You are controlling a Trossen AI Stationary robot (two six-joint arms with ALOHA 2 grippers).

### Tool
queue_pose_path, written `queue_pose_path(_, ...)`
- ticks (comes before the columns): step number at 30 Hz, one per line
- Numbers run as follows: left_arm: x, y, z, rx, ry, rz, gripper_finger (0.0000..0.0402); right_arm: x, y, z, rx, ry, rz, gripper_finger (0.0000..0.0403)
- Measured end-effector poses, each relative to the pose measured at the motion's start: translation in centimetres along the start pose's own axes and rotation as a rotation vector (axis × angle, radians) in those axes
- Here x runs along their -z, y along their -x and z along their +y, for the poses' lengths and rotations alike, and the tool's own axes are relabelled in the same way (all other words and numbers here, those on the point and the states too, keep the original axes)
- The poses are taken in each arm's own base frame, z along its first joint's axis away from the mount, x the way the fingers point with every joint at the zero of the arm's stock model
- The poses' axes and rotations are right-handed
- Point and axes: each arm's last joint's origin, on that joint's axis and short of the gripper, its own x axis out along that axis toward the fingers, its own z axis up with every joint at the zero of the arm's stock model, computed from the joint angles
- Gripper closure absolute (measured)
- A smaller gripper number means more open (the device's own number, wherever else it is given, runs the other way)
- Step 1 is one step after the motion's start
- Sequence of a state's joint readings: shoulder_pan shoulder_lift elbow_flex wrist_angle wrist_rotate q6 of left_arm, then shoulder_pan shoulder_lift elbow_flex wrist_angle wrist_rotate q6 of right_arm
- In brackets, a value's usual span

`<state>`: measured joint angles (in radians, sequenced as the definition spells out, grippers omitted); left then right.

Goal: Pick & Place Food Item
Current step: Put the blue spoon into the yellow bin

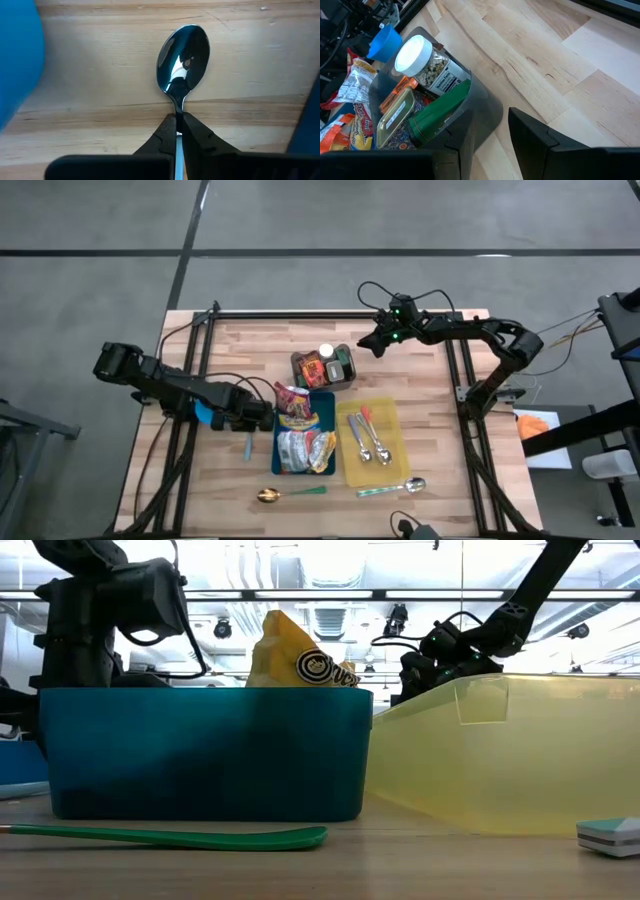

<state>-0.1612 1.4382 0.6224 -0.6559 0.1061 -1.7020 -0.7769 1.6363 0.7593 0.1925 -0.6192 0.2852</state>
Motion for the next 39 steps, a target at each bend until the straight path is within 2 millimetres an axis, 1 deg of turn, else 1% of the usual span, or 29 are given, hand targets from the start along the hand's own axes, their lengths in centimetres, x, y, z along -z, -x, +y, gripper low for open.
queue_pose_path(5, 0.1, 0.4, -0.1, 0.018, -0.001, 0.004, 0.0393, 0.0, 0.0, 0.0, 0.000, 0.000, 0.000, 0.0287)
queue_pose_path(10, 0.2, 1.5, -0.3, 0.044, 0.008, 0.017, 0.0393, 0.0, 0.0, 0.0, 0.000, 0.001, -0.001, 0.0287)
queue_pose_path(16, 0.5, 4.0, 0.0, 0.078, 0.055, 0.030, 0.0393, 0.0, 0.0, 0.0, 0.000, 0.000, 0.000, 0.0287)
queue_pose_path(20, 0.5, 6.1, 0.1, 0.151, 0.074, -0.016, 0.0393, 0.0, 0.0, 0.0, -0.001, 0.001, -0.002, 0.0287)
queue_pose_path(25, 0.4, 9.3, -0.3, 0.306, 0.077, -0.159, 0.0393, 0.0, 0.0, 0.0, -0.001, 0.002, -0.002, 0.0287)
queue_pose_path(31, 0.3, 13.4, -1.7, 0.479, 0.011, -0.419, 0.0394, 0.0, 0.0, 0.0, -0.001, 0.002, -0.002, 0.0287)
queue_pose_path(37, 0.3, 16.3, -3.9, 0.656, -0.055, -0.661, 0.0394, 0.0, 0.0, 0.0, 0.000, 0.001, -0.001, 0.0287)
queue_pose_path(39, 0.3, 16.7, -4.8, 0.702, -0.114, -0.736, 0.0394, 0.0, 0.0, 0.0, 0.000, 0.001, -0.001, 0.0287)
